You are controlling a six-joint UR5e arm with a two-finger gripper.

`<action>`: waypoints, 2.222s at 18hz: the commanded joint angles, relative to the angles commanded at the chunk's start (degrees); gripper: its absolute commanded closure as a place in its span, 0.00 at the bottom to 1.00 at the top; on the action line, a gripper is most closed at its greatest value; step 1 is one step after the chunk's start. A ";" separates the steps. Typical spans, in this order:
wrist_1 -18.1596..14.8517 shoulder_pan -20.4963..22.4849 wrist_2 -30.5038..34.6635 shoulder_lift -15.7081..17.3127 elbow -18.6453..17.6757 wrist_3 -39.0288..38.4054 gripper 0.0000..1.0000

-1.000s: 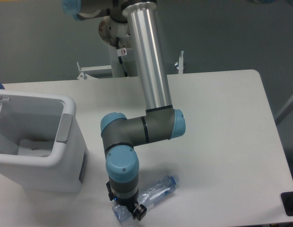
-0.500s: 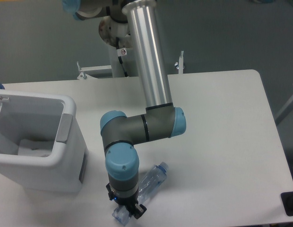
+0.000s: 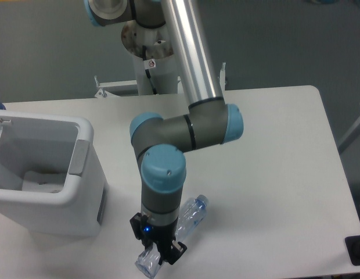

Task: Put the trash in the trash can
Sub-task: 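Lift the bottle and carry it toward the trash bin, then lower the bottle into the bin and open the gripper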

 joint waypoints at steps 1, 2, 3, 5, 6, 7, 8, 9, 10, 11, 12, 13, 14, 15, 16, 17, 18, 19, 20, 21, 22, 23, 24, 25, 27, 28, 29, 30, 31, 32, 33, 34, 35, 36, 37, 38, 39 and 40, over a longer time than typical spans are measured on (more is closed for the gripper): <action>-0.18 0.70 -1.93 0.53 -0.09 -0.70 0.60; -0.18 1.57 -4.73 1.14 -0.09 -1.93 0.58; -0.18 2.28 -8.33 1.76 0.00 -3.68 0.58; -0.18 4.21 -16.41 3.07 0.26 -7.28 0.54; -0.18 5.09 -20.10 3.95 0.35 -9.04 0.54; -0.09 5.71 -22.93 4.83 0.53 -10.19 0.54; -0.09 6.41 -24.95 5.71 0.62 -10.81 0.54; -0.09 6.68 -26.11 6.68 0.70 -11.16 0.54; 0.00 6.68 -26.81 7.82 0.79 -12.04 0.54; 0.17 6.68 -27.08 8.96 0.79 -13.26 0.54; 0.26 6.59 -27.95 10.19 1.05 -14.06 0.54; 0.26 6.59 -29.53 11.24 1.32 -14.41 0.54; 0.26 6.59 -31.11 12.30 1.67 -15.20 0.54; 0.26 6.51 -32.61 13.01 2.11 -16.25 0.54; 0.26 6.42 -34.10 13.54 2.72 -17.57 0.54; 0.26 6.33 -35.77 13.89 3.25 -18.63 0.54; 0.35 6.16 -37.44 14.24 3.34 -19.42 0.54; 0.35 5.89 -38.93 14.59 3.34 -19.60 0.54; 0.35 5.37 -40.17 14.68 3.34 -19.69 0.54; 0.44 4.84 -41.22 14.77 3.43 -19.69 0.54; 0.44 4.14 -42.19 14.86 3.43 -19.69 0.54; 0.44 3.61 -42.72 15.38 3.60 -19.69 0.54; 0.44 3.17 -43.16 15.73 3.78 -19.78 0.54; 0.52 2.47 -43.52 15.74 3.69 -20.04 0.54; 0.44 1.06 -43.96 15.82 3.43 -20.31 0.51; 0.44 0.45 -43.96 15.83 3.34 -20.66 0.50; 0.52 -0.43 -43.96 15.83 3.17 -21.18 0.49; 0.53 -1.31 -43.87 15.74 2.90 -21.27 0.47; 0.53 -1.66 -43.87 15.65 2.64 -21.27 0.47; 0.53 -2.02 -43.96 15.65 2.20 -21.27 0.47; 0.53 -2.45 -43.87 15.65 2.02 -21.27 0.47; 0.53 -2.89 -43.87 15.65 1.94 -21.27 0.47; 0.53 -3.59 -43.87 15.65 1.59 -21.27 0.47; 0.61 -4.04 -43.87 15.82 0.71 -21.19 0.46; 0.70 -4.48 -43.87 15.91 0.01 -20.93 0.44; 0.79 -4.57 -43.87 16.09 -0.17 -20.84 0.43; 1.14 -4.57 -43.87 16.00 -0.35 -20.83 0.42; 1.49 -4.66 -43.87 16.00 -0.61 -20.83 0.38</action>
